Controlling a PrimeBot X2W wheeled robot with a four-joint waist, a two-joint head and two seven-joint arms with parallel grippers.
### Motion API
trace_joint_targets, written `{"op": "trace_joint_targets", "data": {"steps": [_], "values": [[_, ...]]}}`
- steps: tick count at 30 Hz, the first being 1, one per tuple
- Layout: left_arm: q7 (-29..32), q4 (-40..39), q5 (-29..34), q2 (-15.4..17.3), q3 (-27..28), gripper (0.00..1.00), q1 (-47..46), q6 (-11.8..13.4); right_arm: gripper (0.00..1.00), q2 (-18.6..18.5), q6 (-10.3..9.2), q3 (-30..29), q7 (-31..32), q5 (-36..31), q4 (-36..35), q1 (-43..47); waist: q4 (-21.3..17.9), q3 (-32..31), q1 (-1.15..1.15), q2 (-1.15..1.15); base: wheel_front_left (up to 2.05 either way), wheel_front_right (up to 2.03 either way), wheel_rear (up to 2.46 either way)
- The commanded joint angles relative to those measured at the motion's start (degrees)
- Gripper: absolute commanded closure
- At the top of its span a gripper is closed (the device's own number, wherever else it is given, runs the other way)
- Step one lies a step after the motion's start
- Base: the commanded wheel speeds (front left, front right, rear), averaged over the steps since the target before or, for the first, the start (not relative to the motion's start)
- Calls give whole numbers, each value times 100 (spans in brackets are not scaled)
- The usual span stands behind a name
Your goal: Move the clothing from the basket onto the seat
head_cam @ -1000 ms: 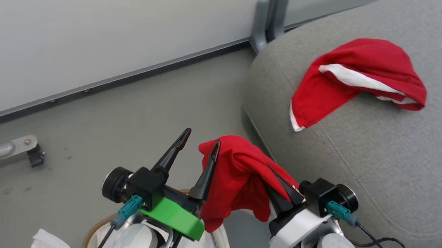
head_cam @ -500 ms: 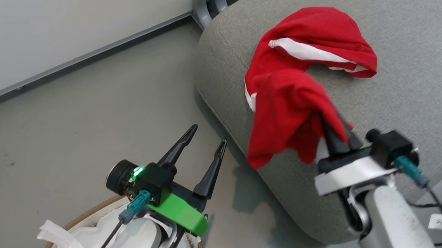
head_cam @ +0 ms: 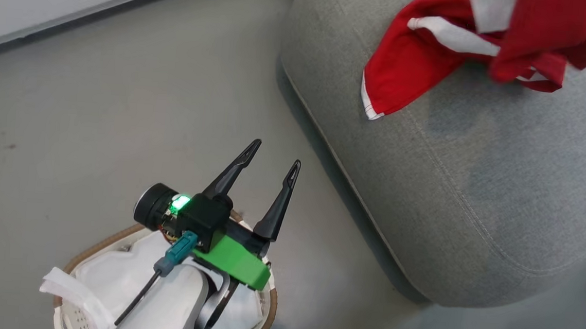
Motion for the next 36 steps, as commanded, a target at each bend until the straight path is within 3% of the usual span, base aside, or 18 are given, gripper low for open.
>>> {"op": "trace_joint_targets", "data": {"steps": [1,7,10,16,19,20,21,22,23,36], "values": [[-3,-23,31,73,-21,0,-168,-19,100,-51,-8,-154,-11,-180,105,-119,440,471,0,-1,0,0,0],[-3,-129,-48,80,-242,0,-516,-19,100,-393,-8,-656,-11,-635,921,-534,891,951,0,-1,0,0,0],[-4,-175,-69,66,-334,0,-652,-19,100,-396,-8,-893,-12,-858,1322,-511,1102,1117,0,-1,0,0,0],[-4,-215,-95,7,-459,0,-831,-19,100,-42,-8,-1846,-11,-1087,1995,-132,1380,1319,0,-1,0,0,0],[-4,-183,-88,6,-453,0,-841,-19,93,189,-8,-2282,-12,-1246,2182,113,1430,1329,0,-1,0,0,0],[-4,-176,-87,3,-445,0,-825,-19,80,264,-8,-2397,-12,-1260,2212,180,1431,1319,0,-1,0,0,0],[-3,-169,-88,0,-430,0,-814,-19,62,362,-7,-2513,-11,-1262,2193,260,1422,1308,0,-1,0,0,0],[-3,-168,-89,-5,-426,0,-815,-19,62,430,-8,-2567,-11,-1277,2147,329,1407,1292,0,-1,0,0,0],[-4,-170,-74,-6,-446,0,-821,-19,0,512,-8,-2609,-12,-1286,2095,429,1387,1265,0,-1,0,0,0],[-3,-108,-186,-58,-437,0,-456,-19,0,1061,-8,-2148,-11,-883,1319,1579,1105,328,0,-1,0,0,0]]}}
